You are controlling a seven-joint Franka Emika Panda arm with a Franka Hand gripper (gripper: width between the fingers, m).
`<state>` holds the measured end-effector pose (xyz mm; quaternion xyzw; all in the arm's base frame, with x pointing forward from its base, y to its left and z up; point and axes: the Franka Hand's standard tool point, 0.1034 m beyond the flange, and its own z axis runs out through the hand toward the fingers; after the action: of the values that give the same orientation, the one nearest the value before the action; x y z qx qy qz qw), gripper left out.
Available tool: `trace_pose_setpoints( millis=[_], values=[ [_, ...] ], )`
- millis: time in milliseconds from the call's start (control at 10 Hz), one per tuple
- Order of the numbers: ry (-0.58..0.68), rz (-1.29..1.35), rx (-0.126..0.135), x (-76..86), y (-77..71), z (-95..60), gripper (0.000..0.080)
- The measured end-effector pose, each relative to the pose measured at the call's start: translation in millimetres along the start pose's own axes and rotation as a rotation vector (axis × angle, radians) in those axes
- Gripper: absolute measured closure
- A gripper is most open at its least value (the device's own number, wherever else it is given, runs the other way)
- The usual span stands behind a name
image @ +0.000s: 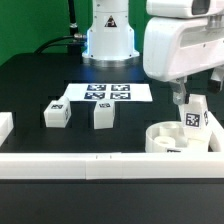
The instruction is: Assemble stool
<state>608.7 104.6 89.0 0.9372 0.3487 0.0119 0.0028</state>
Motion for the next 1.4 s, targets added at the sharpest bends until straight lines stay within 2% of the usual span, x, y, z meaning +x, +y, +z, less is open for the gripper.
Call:
trace_pose_setpoints(
  millis=[300, 600, 700, 800, 1100, 1400],
  values=[
    [-0.02, -0.208, -0.005, -5.3, 2.6, 6.7, 0.0151],
    [-0.022, -0.205, -0.006, -5.8, 3.0, 6.9, 0.0162],
    [-0.022, -0.188, -0.007, -5.9, 3.1, 7.0, 0.0335],
    [-0.022, -0.159, -0.007, -5.9, 3.1, 7.0, 0.0466],
    [-0.021, -0.056, -0.008, -6.0, 3.1, 7.0, 0.0466],
    [-0.013, 0.375, 0.011, -0.7, -7.5, 8.2, 0.0466]
  ],
)
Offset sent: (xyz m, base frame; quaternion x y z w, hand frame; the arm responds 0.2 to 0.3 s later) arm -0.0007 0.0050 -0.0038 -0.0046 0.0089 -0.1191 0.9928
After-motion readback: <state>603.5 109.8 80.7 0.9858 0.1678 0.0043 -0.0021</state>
